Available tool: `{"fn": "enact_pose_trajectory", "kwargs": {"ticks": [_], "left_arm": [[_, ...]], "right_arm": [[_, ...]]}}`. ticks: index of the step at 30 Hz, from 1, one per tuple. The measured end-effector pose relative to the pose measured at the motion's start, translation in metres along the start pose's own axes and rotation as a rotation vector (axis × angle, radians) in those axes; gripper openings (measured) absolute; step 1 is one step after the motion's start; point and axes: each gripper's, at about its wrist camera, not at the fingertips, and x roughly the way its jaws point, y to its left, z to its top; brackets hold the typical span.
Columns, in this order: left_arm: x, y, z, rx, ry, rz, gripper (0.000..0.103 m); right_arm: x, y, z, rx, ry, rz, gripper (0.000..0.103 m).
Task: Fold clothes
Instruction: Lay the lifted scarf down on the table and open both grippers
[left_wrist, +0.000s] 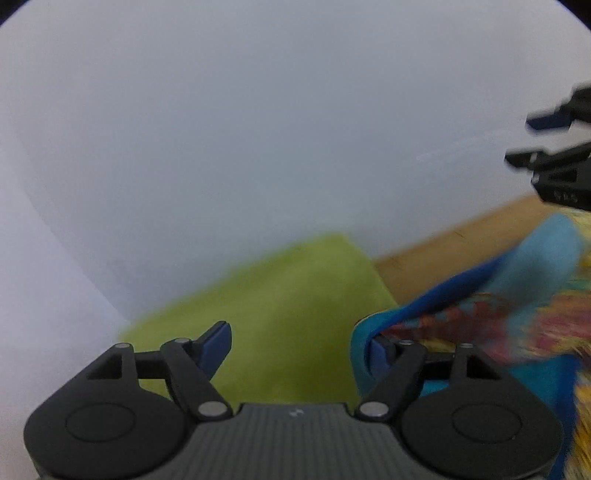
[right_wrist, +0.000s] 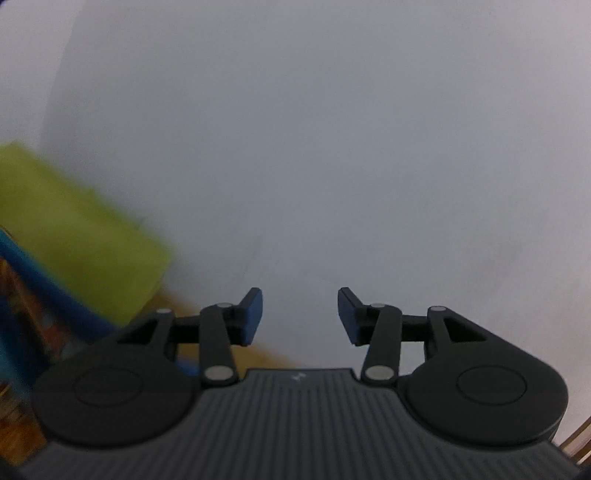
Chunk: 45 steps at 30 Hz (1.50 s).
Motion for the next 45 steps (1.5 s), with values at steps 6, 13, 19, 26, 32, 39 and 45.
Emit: {"fn": "enact_pose_trajectory", "kwargs": {"ticks": [6, 13, 19, 26, 32, 39, 45], "left_arm": [[-0.007, -0.015, -0.085, -0.024, 0.159, -0.108, 0.076], [-0.033, -0.029, -0.135, -0.219, 0.26, -0.235, 0.076], [-0.091, -0.009, -0.168, -0.405, 0.232, -0.217, 0.077], [-0.138, -0.022, -0.228, -0.473, 0.285, -0.248, 0.077], [-0.164, -0.054, -0.254, -0.471, 0.313, -0.313, 0.077], [-0.152, -0.057, -0.262, -0.539, 0.303, -0.306, 0.077], [-0.151, -0.068, -0.267, -0.496, 0.301, -0.282, 0.077]], "right_arm": [[-0.022, -0.027, -0.092, 0.096, 0.207, 0.165, 0.048], [-0.038, 0.0, -0.142, -0.076, 0.262, 0.571, 0.048], [-0.047, 0.06, -0.147, -0.253, 0.307, 0.72, 0.048], [0.017, 0.12, -0.114, -0.338, 0.278, 0.481, 0.049], [0.01, 0.055, -0.067, -0.014, 0.223, 0.43, 0.05], [-0.059, -0.023, -0.158, 0.357, 0.424, 0.779, 0.051], [-0.059, -0.044, -0.228, 0.749, 0.617, 0.767, 0.052]]}}
